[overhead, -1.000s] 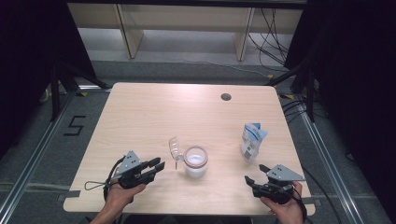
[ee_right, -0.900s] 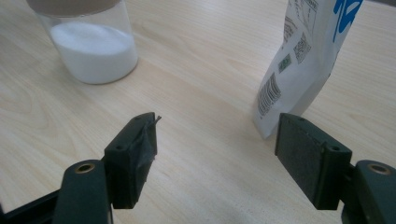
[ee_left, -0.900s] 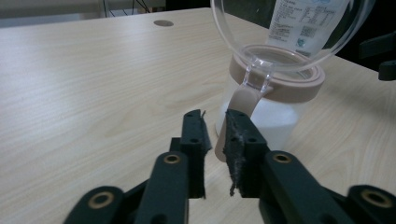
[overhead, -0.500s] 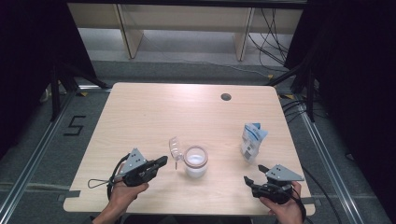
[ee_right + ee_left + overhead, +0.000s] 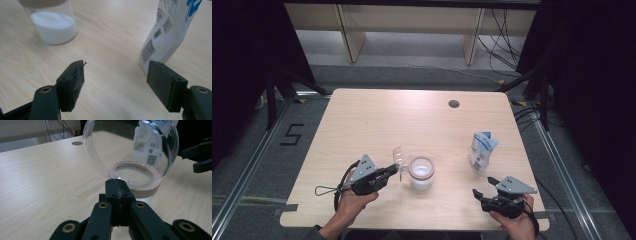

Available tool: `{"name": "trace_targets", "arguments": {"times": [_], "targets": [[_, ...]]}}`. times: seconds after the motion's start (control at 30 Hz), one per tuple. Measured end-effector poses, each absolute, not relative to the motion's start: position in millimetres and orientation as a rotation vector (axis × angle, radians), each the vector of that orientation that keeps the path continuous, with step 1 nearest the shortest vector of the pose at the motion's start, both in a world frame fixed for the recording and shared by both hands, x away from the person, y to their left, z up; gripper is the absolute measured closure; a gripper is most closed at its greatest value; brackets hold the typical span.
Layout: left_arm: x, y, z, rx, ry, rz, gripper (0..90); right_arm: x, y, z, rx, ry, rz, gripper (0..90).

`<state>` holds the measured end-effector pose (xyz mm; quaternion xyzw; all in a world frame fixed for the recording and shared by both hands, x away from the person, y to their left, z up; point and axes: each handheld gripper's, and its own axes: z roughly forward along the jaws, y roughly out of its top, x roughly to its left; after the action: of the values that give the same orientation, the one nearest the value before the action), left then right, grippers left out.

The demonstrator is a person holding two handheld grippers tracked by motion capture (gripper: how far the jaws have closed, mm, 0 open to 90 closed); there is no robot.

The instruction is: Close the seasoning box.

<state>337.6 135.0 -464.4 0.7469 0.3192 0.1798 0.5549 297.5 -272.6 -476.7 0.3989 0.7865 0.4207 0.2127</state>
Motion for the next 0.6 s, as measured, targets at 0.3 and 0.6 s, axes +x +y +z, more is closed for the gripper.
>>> {"name": "trace_targets", "arguments": {"times": [0.3, 0.6], "targets": [[339, 132, -463, 1.775, 0.754, 0.43, 89.1, 298, -273, -477, 1.11, 2.194, 1.171, 31.3], [340, 124, -464, 1.789, 0.73, 0.428, 89.0, 298, -273, -476, 1.115, 2.189, 1.154, 31.3]]}}
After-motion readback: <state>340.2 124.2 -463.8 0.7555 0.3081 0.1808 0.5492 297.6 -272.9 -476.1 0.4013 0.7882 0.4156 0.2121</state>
